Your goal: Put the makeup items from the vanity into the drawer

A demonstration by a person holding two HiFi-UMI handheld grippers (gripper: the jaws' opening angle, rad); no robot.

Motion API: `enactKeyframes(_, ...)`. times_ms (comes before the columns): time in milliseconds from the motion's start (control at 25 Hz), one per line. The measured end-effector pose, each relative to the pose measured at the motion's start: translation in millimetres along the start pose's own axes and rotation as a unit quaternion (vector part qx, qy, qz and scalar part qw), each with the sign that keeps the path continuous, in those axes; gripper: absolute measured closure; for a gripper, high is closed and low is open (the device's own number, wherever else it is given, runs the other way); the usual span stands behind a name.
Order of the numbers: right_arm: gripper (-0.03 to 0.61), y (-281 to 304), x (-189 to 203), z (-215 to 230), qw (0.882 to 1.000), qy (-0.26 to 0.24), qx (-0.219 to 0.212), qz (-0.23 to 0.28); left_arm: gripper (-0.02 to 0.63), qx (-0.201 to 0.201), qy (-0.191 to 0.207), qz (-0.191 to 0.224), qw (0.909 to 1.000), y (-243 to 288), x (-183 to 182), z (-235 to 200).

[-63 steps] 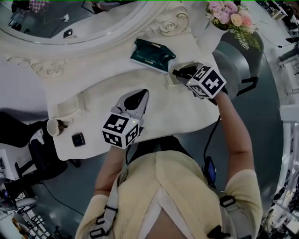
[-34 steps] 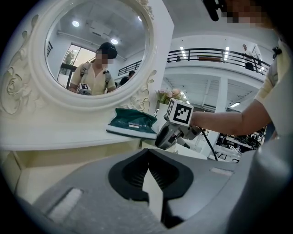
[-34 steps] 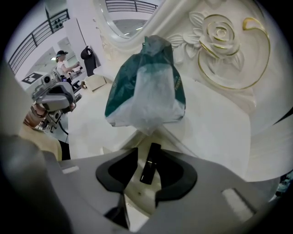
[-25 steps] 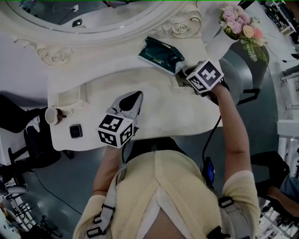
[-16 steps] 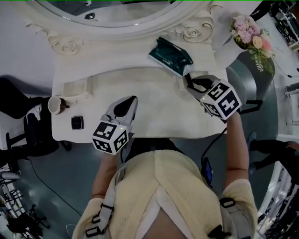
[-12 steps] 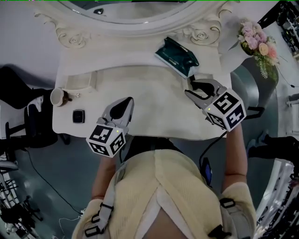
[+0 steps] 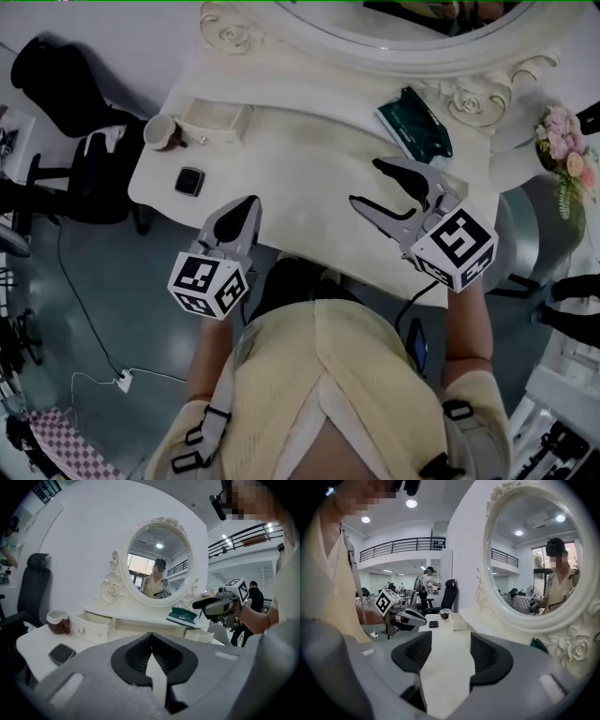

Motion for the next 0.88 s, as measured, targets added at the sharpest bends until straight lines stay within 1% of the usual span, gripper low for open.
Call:
enactKeyframes(120,0.304,21,-8,-13,0.999,-0.011,-0.04,0.008,0.623,-0.044,-0.014,0.0,0.9989,-26,10,-4)
enactKeyframes(240,0.288,44,-18,-25,0.996,-0.024,-0.084,0.016,0.623,-0.095,-0.031,0.004,0.995,-52,20,-8)
enactKeyframes(440,0.279,81,-34,-50,0.991,-0.032,-0.125,0.018,0.623,-0.151,-0.054,0.01,0.9871,-88,34,-24)
enactKeyframes(560,0.276,106,-42,-64,0.99,-0.036,-0.136,0.012,0.621,-0.171,-0.06,0.015,0.9833,-102,36,-42)
enactKeyframes(680,0.273,136,-45,-75,0.99,-0.031,-0.14,0.001,0.623,-0.183,-0.055,0.02,0.9814,-114,34,-61)
enactKeyframes(760,0.273,159,-47,-82,0.989,-0.024,-0.143,-0.008,0.621,-0.189,-0.054,0.022,0.9802,-122,32,-78)
enactKeyframes(880,0.27,193,-50,-94,0.988,-0.022,-0.149,-0.027,0.621,-0.191,-0.065,0.024,0.9792,-131,34,-103)
Point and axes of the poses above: the fingertips, and each gripper's own axes: y forward along the fingers, z to its right, x out of its underside, the point moved 8 cm from there along -y, backward along the fingers, and after that the axes turned 5 degrees about y, right-handed, at the moved point
